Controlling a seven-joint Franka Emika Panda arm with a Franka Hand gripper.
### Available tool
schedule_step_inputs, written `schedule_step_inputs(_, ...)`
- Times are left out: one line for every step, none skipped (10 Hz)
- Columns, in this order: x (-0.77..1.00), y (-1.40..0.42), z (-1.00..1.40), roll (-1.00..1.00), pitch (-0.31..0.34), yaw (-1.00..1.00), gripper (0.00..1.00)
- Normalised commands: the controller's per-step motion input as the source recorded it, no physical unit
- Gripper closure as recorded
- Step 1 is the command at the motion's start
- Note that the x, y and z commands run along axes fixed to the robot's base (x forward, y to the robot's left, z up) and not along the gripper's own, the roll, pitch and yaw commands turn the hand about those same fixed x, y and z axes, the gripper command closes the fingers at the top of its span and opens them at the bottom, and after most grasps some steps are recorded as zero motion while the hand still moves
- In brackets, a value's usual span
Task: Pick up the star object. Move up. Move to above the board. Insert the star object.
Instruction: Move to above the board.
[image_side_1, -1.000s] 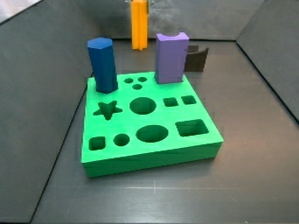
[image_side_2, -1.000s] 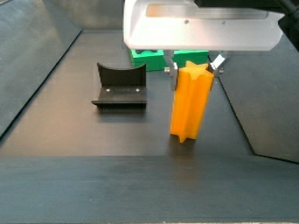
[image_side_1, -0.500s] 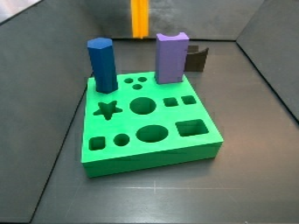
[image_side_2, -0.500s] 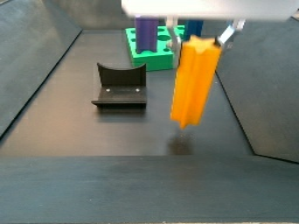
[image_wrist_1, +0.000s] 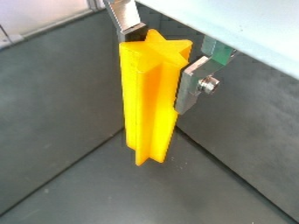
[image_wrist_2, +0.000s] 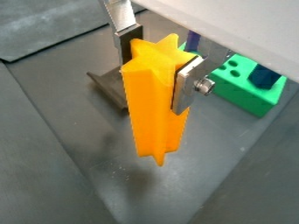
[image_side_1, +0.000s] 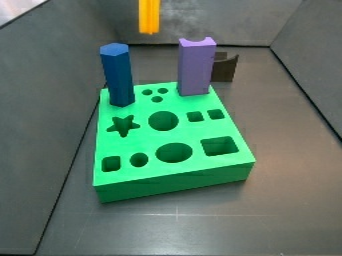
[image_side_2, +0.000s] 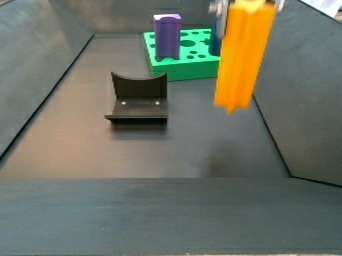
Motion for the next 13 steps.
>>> schedule_step_inputs(-0.02, -0.05, 0.46, 0.06, 0.124, 0.04, 1.00)
schedule_step_inputs(0.00, -0.03, 0.36, 0.07, 0.117, 0.03, 1.00)
schedule_step_inputs(0.14, -1.00, 0.23, 0.15, -0.002, -0.40, 1.00)
schedule_step_inputs(0.15, -1.00, 0.21, 0.15, -0.018, -0.39, 1.00)
schedule_step_inputs(0.14, -1.00, 0.21, 0.14, -0.022, -0.25, 1.00)
schedule_step_inputs(0.13, -1.00, 0.22, 0.05, -0.026, -0.12, 1.00)
schedule_step_inputs(0.13, -1.00, 0.22, 0.04, -0.003, -0.04, 1.00)
schedule_step_inputs(0.14, -1.00, 0.22, 0.01, 0.018, -0.02, 1.00)
schedule_step_inputs(0.14, -1.00, 0.22, -0.01, 0.032, 0.00, 1.00)
schedule_step_inputs(0.14, -1.00, 0.23, 0.00, 0.049, 0.00, 1.00)
schedule_step_inputs(0.14, -1.00, 0.23, -0.01, 0.053, 0.00, 1.00)
schedule_step_inputs(0.15, -1.00, 0.23, -0.01, 0.065, 0.00, 1.00)
schedule_step_inputs(0.16, -1.00, 0.24, -0.01, 0.079, 0.01, 1.00)
